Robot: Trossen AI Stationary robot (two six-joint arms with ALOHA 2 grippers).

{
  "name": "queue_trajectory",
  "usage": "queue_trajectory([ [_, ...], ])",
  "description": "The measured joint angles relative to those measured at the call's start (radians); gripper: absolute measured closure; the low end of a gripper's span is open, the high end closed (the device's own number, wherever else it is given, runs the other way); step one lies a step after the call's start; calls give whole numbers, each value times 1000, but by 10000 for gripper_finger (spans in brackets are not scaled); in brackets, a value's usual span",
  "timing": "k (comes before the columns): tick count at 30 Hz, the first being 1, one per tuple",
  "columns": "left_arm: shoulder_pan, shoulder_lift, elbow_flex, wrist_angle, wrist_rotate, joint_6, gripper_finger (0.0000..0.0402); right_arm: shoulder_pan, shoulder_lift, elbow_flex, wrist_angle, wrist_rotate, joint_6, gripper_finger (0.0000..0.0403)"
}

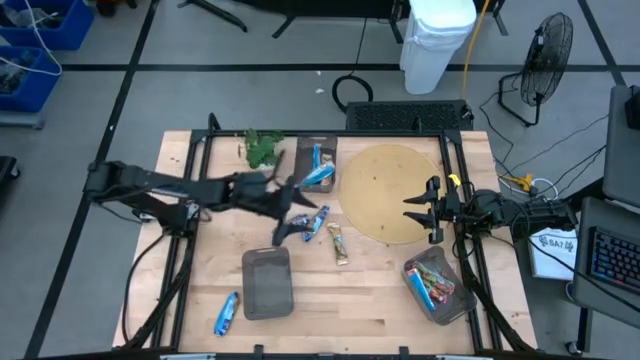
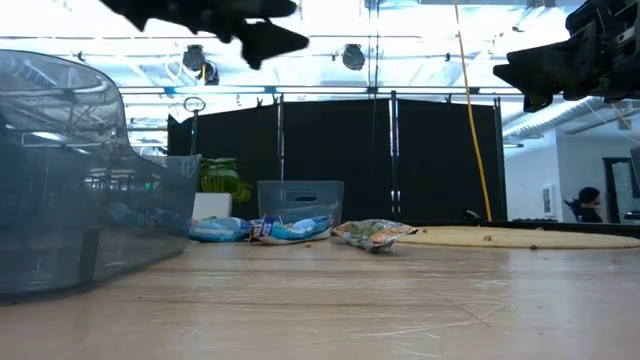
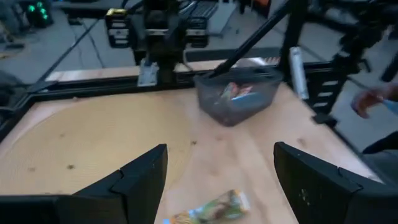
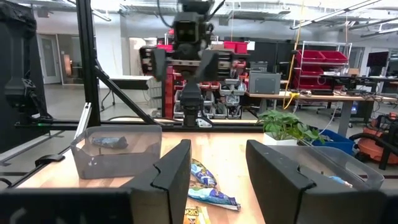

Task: Pick and place Granola Bars by type
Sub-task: Put the yellow granola bar into the top black bin

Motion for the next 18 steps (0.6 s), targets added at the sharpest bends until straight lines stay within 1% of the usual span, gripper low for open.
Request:
queue_trajectory([
  [3, -33, -69, -86, 56, -33, -20, 105, 0, 0, 0, 0, 0, 0, 258],
  [8, -63, -185, -192, 67, -113, -32, 105, 0, 0, 0, 0, 0, 0, 257],
  [15, -75, -368, -334, 89, -198, -35, 105, 0, 1, 0, 1, 0, 0, 260],
  [18, -74, -424, -387, 97, -229, -54, 105, 0, 1, 0, 0, 0, 0, 260],
])
